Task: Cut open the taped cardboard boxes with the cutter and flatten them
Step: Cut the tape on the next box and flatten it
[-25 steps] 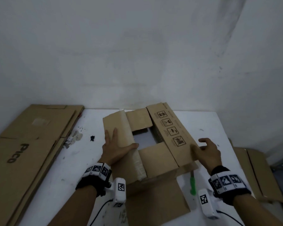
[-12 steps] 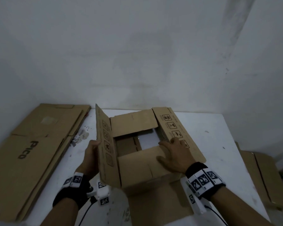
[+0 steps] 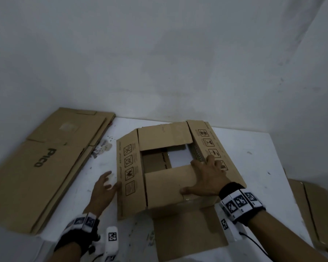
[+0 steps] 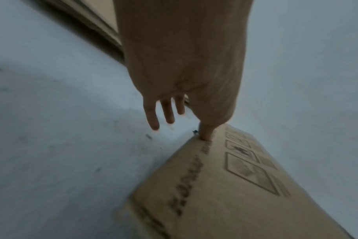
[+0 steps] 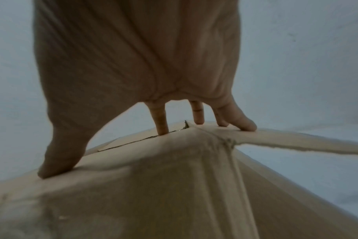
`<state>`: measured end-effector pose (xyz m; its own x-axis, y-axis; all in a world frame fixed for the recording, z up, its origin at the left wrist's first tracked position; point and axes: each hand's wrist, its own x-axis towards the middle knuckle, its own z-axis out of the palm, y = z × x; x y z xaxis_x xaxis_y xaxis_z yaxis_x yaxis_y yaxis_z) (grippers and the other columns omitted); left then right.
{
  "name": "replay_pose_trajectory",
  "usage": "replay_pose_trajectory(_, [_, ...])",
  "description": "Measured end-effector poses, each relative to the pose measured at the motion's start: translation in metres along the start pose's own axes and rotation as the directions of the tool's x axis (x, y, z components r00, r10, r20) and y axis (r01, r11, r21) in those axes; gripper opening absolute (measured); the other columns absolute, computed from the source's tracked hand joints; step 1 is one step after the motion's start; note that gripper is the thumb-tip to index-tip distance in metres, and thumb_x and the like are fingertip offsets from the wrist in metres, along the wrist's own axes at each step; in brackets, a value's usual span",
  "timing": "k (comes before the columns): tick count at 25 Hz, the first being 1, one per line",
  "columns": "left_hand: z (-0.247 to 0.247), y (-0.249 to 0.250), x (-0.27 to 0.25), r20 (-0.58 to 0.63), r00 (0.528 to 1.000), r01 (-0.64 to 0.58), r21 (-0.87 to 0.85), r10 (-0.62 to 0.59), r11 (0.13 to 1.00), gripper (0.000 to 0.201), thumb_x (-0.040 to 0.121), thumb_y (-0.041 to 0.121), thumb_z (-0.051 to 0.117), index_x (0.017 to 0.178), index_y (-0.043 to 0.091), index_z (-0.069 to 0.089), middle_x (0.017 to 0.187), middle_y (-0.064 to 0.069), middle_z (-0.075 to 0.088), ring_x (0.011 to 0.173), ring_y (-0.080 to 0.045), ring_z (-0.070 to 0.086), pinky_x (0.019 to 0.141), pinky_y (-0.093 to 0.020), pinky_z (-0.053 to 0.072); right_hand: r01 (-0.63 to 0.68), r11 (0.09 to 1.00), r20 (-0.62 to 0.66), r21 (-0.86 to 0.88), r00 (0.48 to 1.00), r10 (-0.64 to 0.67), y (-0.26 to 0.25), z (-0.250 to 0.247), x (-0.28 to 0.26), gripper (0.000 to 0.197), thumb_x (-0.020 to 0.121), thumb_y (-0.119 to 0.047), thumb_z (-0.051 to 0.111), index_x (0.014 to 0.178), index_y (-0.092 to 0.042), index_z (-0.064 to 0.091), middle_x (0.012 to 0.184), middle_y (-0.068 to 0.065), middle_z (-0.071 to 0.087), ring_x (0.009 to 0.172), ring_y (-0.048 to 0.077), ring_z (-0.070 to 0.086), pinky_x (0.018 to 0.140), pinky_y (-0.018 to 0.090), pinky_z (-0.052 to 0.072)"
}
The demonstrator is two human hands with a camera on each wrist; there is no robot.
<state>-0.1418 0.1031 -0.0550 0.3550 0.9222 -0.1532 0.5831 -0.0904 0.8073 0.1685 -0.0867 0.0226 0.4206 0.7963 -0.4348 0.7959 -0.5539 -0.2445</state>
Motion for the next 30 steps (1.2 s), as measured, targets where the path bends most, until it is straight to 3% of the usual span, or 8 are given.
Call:
replay_pose_trajectory(3, [0.002,0.03,0.031,0.191,0.934,-0.355,0.423,0.301,0.834,0.066,0.075,0.007,0.073,0.135,0.028,0.054,0.131,-0.002,0.049,0.118,-0.022,0.047,0.1,-0.04,0.044,0.014,0.993,-0.062,0.12,0.998,-0.006,-0.002,-0.006,-0.005,0.108,0.05,-0.078,0.079,0.136,-0.041,0.024,0.153,0.008,0.004,0.141,0.045,0.016,0.109,0.067,0.03])
replay_pose_trajectory(7, [0.005,0.094,0.048,0.412,0.892,-0.388,0.486,0.186,0.783,0.057,0.098,0.027,0.058,0.151,0.027,0.036,0.124,-0.01,0.061,0.115,-0.028,0.059,0.095,-0.033,0.049,0.201,0.953,-0.272,0.228,0.953,-0.136,0.0,-0.006,-0.023,0.098,0.052,-0.068,0.084,0.128,-0.038,0.029,0.146,0.005,0.023,0.131,0.031,0.033,0.107,0.055,0.04])
replay_pose_trajectory(11, [0.006,0.131,0.069,0.493,0.868,-0.293,0.611,-0.064,0.735,0.087,0.095,0.057,0.054,0.16,0.03,0.004,0.155,-0.012,0.04,0.139,-0.03,0.041,0.111,-0.034,0.036,0.522,0.782,-0.52,0.341,0.798,-0.305,0.014,-0.013,-0.06,0.044,0.077,-0.067,0.069,0.098,-0.035,0.048,0.105,-0.01,0.051,0.091,0.005,0.049,0.074,0.016,0.046])
replay_pose_trajectory(15, [0.017,0.142,0.089,0.454,0.885,-0.276,0.69,-0.103,0.669,0.113,0.086,0.057,0.068,0.158,0.027,-0.013,0.147,-0.018,0.048,0.127,-0.034,0.052,0.097,-0.033,0.045,0.405,0.65,-0.19,0.643,0.907,-0.377,0.036,-0.031,-0.092,0.04,0.091,-0.057,0.056,0.061,-0.032,0.05,0.063,-0.008,0.05,0.062,0.007,0.049,0.065,0.019,0.04])
replay_pose_trajectory(17, [0.027,0.141,0.097,0.435,0.897,-0.303,0.739,-0.082,0.601,0.122,0.08,0.059,0.072,0.157,0.025,-0.015,0.144,-0.019,0.049,0.123,-0.035,0.054,0.094,-0.036,0.047,0.349,0.744,-0.012,0.57,0.909,-0.417,0.046,-0.02,-0.094,0.041,0.091,-0.056,0.059,0.059,-0.032,0.052,0.069,-0.01,0.053,0.065,0.004,0.049,0.068,0.018,0.039])
replay_pose_trajectory(22, [0.047,0.137,0.103,0.328,0.944,-0.271,0.823,-0.028,0.499,0.124,0.077,0.06,0.074,0.157,0.027,-0.015,0.144,-0.023,0.042,0.128,-0.037,0.049,0.094,-0.04,0.047,0.369,0.911,0.029,0.181,0.924,-0.38,0.047,0.027,-0.071,0.032,0.075,-0.057,0.075,0.093,-0.038,0.057,0.12,-0.018,0.044,0.115,0.004,0.033,0.097,0.029,0.029])
replay_pose_trajectory(26, [0.05,0.136,0.114,0.301,0.952,-0.295,0.866,0.051,0.405,0.107,0.086,0.066,0.06,0.159,0.023,-0.005,0.128,-0.014,0.058,0.114,-0.029,0.06,0.075,-0.032,0.043,0.37,0.929,-0.103,0.022,0.925,-0.366,0.046,0.058,-0.06,0.039,0.073,-0.059,0.071,0.092,-0.036,0.045,0.113,-0.016,0.046,0.107,0.006,0.03,0.086,0.031,0.024])
replay_pose_trajectory(30, [0.037,0.134,0.134,0.307,0.95,-0.301,0.835,0.064,0.46,0.117,0.065,0.079,0.064,0.157,0.027,0.015,0.136,-0.012,0.054,0.12,-0.03,0.056,0.09,-0.037,0.05,0.411,0.908,-0.185,0.084,0.902,-0.391,0.047,0.07,-0.061,0.038,0.074,-0.051,0.072,0.087,-0.037,0.039,0.103,-0.018,0.042,0.098,0.004,0.029,0.08,0.031,0.036])
